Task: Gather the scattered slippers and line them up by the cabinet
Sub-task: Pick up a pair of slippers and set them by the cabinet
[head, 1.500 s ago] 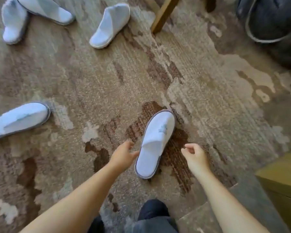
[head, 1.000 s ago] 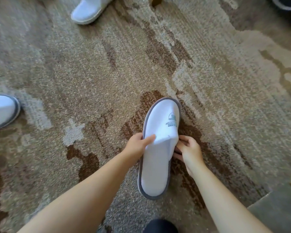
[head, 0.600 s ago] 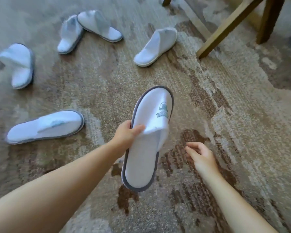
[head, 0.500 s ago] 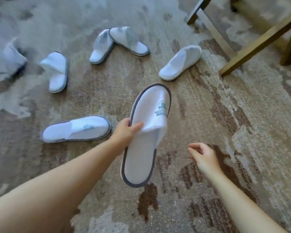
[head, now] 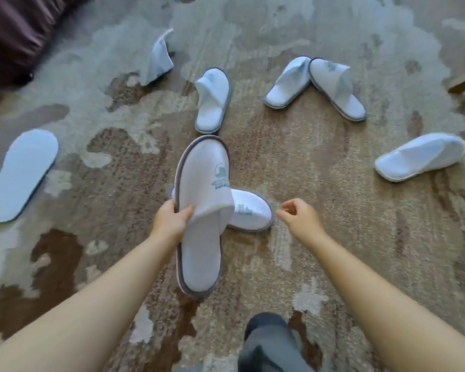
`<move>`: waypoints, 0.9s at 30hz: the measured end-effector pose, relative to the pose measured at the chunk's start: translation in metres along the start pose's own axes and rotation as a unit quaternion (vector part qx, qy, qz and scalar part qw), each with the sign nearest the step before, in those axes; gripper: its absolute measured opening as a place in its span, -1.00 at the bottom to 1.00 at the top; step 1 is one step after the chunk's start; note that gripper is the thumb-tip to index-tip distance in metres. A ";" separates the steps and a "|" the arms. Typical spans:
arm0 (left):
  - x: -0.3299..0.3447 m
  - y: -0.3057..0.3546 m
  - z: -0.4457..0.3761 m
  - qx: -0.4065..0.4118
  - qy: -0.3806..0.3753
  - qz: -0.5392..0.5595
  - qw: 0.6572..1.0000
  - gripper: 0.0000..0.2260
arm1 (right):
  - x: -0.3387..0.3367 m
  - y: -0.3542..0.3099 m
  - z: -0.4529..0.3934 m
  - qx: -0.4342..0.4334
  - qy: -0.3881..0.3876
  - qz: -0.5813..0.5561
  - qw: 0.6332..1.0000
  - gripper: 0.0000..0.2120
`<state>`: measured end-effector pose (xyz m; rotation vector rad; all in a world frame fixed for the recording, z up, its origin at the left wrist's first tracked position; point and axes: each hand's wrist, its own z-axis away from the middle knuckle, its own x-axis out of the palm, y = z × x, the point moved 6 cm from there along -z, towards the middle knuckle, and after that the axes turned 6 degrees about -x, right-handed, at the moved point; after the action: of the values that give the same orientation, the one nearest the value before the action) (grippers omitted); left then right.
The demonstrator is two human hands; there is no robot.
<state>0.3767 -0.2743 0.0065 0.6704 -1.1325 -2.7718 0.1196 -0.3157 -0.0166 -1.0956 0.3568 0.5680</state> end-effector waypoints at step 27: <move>-0.024 0.044 0.026 -0.078 0.037 0.127 0.988 -0.91 | -0.006 -0.035 0.026 0.018 0.075 -0.159 0.984 -0.77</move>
<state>0.3836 -0.2838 0.0618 0.5636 -0.9038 -2.5642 0.1354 -0.3056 0.0235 -1.1368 0.3137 0.1958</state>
